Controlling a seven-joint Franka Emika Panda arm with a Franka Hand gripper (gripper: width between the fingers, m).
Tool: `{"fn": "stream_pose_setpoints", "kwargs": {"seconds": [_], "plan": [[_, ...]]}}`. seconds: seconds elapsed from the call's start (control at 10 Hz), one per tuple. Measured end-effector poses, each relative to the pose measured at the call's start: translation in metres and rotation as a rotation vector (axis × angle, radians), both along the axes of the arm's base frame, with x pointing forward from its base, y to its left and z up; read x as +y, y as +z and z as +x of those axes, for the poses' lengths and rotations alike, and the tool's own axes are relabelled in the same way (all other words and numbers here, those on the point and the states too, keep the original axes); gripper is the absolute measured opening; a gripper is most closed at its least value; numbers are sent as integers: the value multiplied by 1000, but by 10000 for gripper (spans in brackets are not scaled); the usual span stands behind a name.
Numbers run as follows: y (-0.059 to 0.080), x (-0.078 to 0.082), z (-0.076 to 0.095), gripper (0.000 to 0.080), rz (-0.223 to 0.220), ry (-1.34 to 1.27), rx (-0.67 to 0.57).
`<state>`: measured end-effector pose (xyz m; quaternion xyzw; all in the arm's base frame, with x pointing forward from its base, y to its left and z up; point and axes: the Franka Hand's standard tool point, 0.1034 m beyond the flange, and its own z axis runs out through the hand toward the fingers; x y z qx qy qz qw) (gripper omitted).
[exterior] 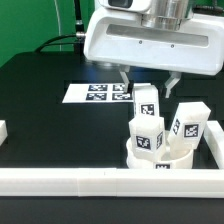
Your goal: Assemble stool
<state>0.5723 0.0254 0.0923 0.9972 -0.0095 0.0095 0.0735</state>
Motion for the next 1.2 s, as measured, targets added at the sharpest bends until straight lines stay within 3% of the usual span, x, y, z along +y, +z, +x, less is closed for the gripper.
{"fn": "stream_pose_setpoints", "kwargs": {"seconds": [0.1,0.2,0.3,0.7,0.8,1.0,1.2], "plan": [[0,0,0,580,0,0,0],[0,0,0,580,0,0,0],[0,0,0,636,0,0,0],[1,0,0,649,1,0,-1],[10,0,0,649,10,16,6],[28,-4,-4,649,55,20,-5],[36,-6,-3,649,111,-7,-21]]}}
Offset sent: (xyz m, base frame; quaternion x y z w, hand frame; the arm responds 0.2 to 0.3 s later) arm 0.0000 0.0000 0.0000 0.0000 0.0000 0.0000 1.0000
